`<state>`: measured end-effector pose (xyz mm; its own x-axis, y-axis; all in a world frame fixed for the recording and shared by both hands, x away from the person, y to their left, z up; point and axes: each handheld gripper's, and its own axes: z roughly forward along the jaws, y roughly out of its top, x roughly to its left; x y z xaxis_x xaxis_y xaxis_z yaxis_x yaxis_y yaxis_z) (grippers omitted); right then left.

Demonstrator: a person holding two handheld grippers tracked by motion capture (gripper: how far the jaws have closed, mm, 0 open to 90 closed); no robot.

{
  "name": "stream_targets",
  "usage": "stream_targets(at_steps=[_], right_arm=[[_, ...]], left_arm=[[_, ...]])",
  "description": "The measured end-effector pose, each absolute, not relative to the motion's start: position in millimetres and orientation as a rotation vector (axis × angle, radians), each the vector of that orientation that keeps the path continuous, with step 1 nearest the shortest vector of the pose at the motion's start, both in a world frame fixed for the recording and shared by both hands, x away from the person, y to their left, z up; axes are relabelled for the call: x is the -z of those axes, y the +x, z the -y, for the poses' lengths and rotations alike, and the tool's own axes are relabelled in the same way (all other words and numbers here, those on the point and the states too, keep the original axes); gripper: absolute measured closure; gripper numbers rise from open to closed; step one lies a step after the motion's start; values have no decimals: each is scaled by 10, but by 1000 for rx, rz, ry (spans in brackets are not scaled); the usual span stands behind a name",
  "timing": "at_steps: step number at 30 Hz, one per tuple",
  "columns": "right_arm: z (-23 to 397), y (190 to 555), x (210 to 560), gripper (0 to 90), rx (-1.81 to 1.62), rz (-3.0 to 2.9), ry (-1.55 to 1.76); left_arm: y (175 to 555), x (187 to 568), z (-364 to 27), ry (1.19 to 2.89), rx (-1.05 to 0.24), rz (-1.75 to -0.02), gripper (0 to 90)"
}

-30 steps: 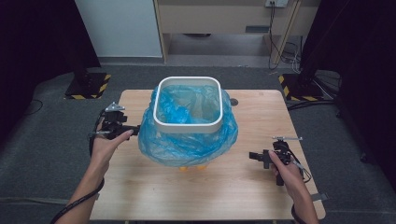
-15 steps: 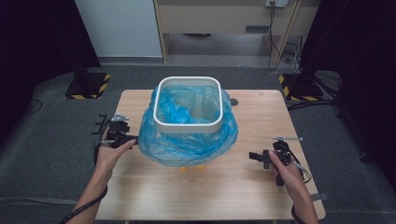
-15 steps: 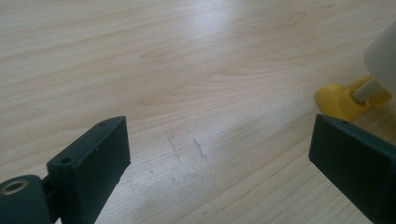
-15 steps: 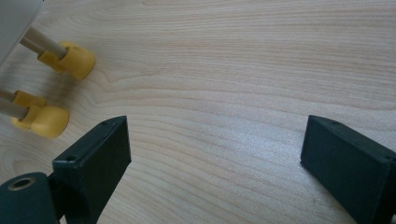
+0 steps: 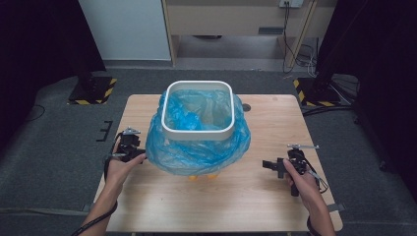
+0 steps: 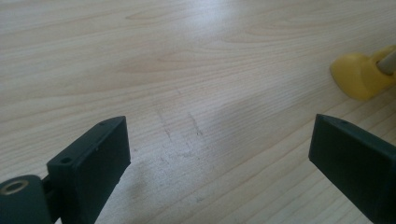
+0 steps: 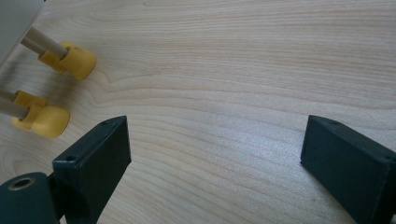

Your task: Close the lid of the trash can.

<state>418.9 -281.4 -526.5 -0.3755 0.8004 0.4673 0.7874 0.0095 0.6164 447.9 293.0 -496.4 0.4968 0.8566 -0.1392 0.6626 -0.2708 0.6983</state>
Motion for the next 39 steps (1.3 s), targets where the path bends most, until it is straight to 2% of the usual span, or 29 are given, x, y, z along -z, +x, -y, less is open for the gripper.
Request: stream_targets(at_steps=[22,33,39], right_arm=[[2819,4182,5266,81,-1345,-2214,1758],[2810,4183,5264,82,-1338,-2215,1751],[2792,4177,5261,82,-1318,-2215,1745]], left_arm=[[4321,5268,-2742,2104,-358,-1225,41],[4264,5308,-2708,2094,-402,-1214,19],[4218,5351,-2668,2134,-473,-1165,4]])
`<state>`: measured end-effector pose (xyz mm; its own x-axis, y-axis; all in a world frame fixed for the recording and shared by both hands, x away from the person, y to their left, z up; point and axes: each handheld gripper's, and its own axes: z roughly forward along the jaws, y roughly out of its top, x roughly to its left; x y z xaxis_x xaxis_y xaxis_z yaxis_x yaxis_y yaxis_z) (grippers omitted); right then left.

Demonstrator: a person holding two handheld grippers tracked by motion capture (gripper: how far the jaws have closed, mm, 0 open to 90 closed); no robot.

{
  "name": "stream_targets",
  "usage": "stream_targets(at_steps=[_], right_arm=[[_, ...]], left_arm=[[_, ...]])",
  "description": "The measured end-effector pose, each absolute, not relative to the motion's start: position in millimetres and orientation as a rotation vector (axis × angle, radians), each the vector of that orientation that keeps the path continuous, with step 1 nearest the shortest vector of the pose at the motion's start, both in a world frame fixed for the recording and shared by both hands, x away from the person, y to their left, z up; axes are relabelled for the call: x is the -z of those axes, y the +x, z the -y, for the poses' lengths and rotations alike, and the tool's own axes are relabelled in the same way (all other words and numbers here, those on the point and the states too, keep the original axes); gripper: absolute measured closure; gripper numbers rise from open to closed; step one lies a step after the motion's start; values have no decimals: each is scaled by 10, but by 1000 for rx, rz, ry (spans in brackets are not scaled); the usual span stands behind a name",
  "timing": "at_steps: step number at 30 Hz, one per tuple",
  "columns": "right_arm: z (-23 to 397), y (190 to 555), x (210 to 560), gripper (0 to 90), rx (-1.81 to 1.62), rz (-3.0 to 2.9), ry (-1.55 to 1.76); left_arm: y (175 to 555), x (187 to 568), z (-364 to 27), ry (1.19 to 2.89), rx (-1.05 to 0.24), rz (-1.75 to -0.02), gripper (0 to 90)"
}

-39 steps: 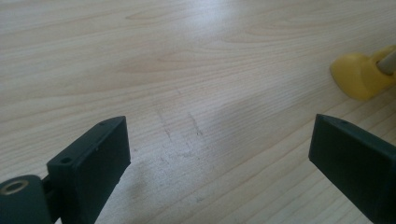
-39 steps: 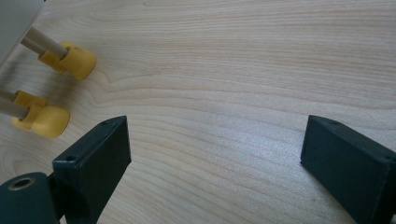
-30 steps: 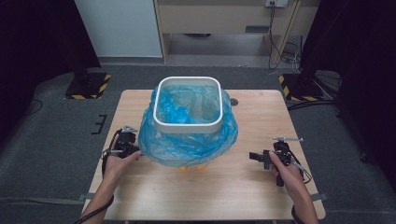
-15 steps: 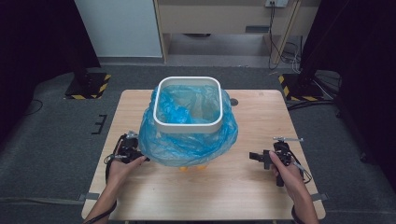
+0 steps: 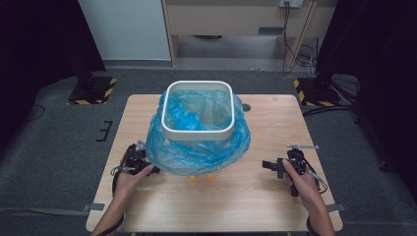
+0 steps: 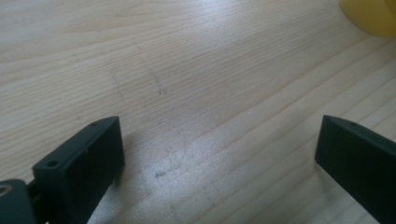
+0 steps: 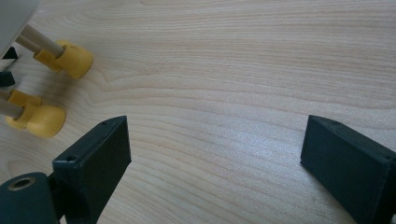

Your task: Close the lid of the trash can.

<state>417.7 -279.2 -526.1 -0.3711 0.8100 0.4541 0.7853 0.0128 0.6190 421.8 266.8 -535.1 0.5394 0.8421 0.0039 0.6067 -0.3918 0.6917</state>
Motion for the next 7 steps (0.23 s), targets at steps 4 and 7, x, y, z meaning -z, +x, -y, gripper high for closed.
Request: stream_targets(at_steps=[4,7], right_arm=[[2778,4174,5257,82,-1302,-2216,1743],[2765,4177,5251,81,-1289,-2220,1741]], left_arm=[[4210,5371,-2663,2110,-487,-1164,0],[4213,5354,-2665,2129,-471,-1169,0]])
